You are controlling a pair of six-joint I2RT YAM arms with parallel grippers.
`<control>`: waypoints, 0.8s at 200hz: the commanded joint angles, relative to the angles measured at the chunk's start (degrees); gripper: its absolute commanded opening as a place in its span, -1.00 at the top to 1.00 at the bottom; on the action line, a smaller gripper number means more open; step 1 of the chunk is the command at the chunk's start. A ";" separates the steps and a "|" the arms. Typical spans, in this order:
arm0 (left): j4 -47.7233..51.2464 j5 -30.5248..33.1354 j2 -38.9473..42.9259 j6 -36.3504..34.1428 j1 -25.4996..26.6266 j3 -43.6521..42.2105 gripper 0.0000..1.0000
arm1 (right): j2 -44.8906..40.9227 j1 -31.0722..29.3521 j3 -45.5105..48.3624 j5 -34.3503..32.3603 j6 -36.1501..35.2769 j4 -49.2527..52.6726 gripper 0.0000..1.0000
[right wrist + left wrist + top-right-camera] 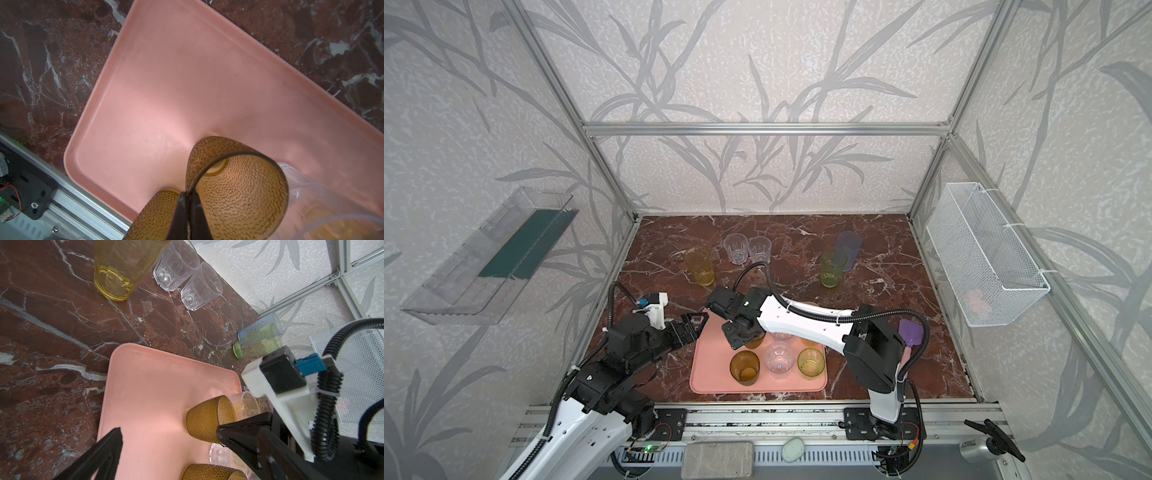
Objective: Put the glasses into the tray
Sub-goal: 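Lower the gold tumbler onto the tray beside the other gold tumbler and release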
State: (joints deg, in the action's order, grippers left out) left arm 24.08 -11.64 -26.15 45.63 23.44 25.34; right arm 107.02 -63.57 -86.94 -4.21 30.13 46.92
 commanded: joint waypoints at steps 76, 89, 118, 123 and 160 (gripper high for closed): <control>1.51 0.47 0.84 -0.19 -0.32 -0.18 -0.99 | -2.77 -0.86 1.59 3.73 2.99 -4.42 0.09; 1.75 0.48 0.86 -0.36 -0.27 0.12 -0.99 | -3.59 -0.87 1.68 4.20 3.18 -5.14 -0.03; 3.25 0.82 0.17 -1.21 -0.31 1.66 -0.99 | -6.37 -0.86 2.36 3.29 3.36 -5.76 -0.69; 3.62 0.83 -0.09 -1.40 -0.27 2.09 -0.99 | -7.07 -0.86 2.67 2.89 3.36 -5.85 -0.73; 4.26 0.67 -2.38 -1.89 -0.25 4.47 -0.98 | -13.77 -0.79 7.07 -0.28 3.10 -8.38 -0.89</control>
State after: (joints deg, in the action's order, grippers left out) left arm 27.24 -11.64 -27.51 44.62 23.44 27.11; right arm 98.80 -64.14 -82.39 -1.85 33.08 40.32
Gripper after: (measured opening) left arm 0.993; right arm 0.923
